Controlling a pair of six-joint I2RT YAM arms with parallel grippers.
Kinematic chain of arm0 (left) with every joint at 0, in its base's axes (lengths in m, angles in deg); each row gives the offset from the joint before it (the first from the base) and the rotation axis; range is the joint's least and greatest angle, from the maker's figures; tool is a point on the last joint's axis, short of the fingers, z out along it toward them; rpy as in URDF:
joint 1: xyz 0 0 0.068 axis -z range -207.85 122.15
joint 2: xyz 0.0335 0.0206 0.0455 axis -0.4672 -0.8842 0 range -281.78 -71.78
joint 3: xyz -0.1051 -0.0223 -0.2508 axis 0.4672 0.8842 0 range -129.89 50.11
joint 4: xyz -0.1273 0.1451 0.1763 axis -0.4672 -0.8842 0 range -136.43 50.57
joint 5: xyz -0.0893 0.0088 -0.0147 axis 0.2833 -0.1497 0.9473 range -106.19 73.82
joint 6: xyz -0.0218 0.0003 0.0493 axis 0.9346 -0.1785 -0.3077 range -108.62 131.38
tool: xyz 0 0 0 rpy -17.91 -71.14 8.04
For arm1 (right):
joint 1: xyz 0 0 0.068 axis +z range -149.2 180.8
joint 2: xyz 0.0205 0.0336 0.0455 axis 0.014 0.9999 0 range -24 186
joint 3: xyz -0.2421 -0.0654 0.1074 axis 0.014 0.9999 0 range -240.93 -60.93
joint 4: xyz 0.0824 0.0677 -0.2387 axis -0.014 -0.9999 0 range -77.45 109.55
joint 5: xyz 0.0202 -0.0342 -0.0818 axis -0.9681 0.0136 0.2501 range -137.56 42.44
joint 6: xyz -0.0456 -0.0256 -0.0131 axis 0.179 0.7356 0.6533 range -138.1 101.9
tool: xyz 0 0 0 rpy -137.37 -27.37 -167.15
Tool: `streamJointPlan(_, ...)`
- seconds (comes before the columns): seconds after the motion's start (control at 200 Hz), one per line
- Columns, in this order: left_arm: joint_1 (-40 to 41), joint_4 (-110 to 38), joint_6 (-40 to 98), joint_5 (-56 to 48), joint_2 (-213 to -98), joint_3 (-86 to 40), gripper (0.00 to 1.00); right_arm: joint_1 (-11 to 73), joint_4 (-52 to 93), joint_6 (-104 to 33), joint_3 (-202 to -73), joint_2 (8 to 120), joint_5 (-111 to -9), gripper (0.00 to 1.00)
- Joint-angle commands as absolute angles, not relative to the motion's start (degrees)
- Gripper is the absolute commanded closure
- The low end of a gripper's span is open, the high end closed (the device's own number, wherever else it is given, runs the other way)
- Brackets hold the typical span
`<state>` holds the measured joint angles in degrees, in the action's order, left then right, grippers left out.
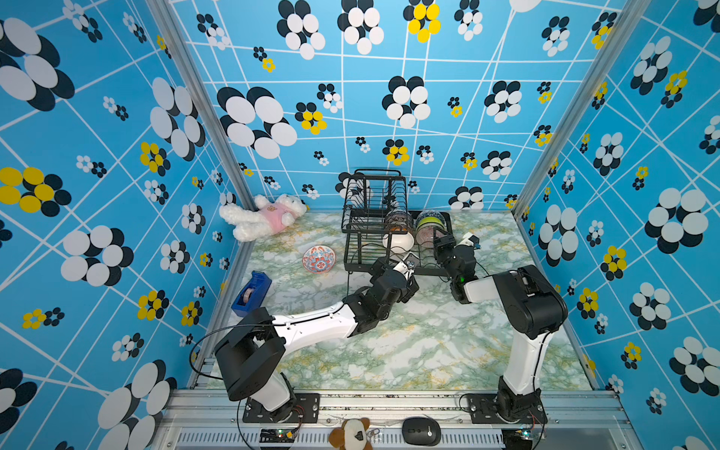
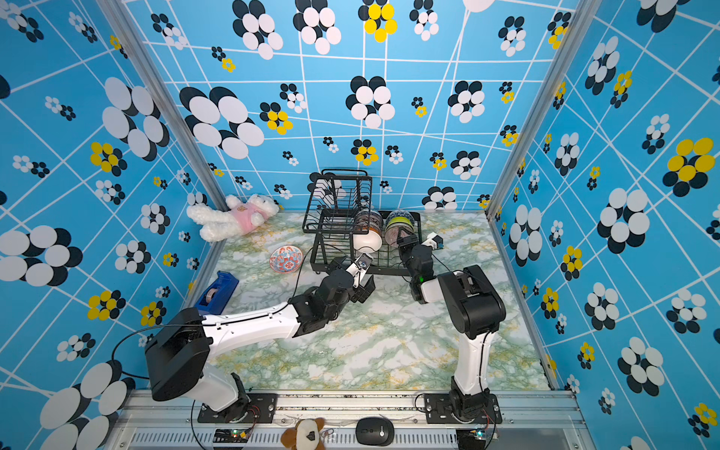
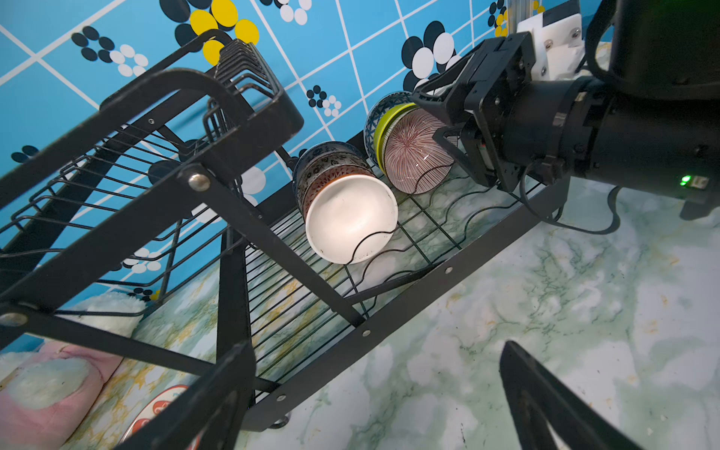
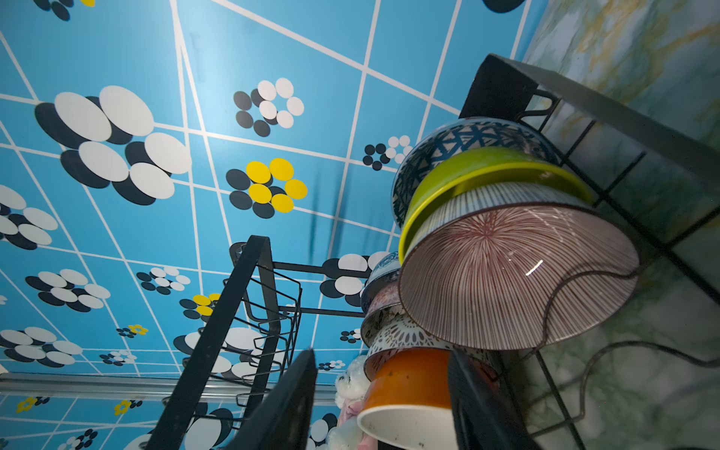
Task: Load bowls into a dish rack
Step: Place the bowl in the dish rack.
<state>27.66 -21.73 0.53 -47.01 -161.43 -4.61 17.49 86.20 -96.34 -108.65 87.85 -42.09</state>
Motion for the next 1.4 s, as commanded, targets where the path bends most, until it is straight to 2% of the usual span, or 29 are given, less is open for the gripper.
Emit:
streamJointPlan(0.0,27.8,-23.8,2.6,-47.4,-159.0,-6.2,0.01,17.3,87.7,-94.7,-107.1,85.2,-42.8,0.40)
streamJointPlan(0.24,29.3,-27.1,2.9,-49.9,-157.7,-7.9,0.01,17.4,89.0,-93.7,-103.9,81.6,-44.5,0.34)
streamJointPlan(0.475,30.8,-30.2,2.1,-53.1,-153.4,-7.1,0.01,17.4,86.5,-90.4,-101.5,76.5,-46.6,0.23)
streamJointPlan(0.62,30.9,-34.0,2.8,-54.3,-149.8,-6.1,0.01,17.4,82.7,-86.3,-100.4,71.9,-47.9,0.16)
streamJointPlan(0.775,30.7,-38.8,3.8,-56.4,-145.0,-5.2,0.01,17.4,77.2,-80.4,-99.8,66.3,-49.6,0.01)
streamJointPlan(0.91,29.2,-41.8,5.6,-57.4,-140.1,-4.2,0.01,17.9,69.4,-72.7,-100.2,60.4,-50.3,0.00)
streamJointPlan(1.08,20.5,-50.6,15.5,-51.2,-133.7,-5.1,0.01,22.3,57.7,-57.1,-102.7,53.0,-48.1,0.00)
streamJointPlan(1.24,5.9,-54.6,29.1,-36.4,-128.4,-3.2,0.01,29.2,50.2,-42.9,-105.1,50.7,-42.8,0.00)
streamJointPlan(1.395,-6.7,-53.3,41.2,-22.2,-128.4,1.0,0.01,36.2,51.7,-32.1,-102.9,50.2,-37.7,0.00)
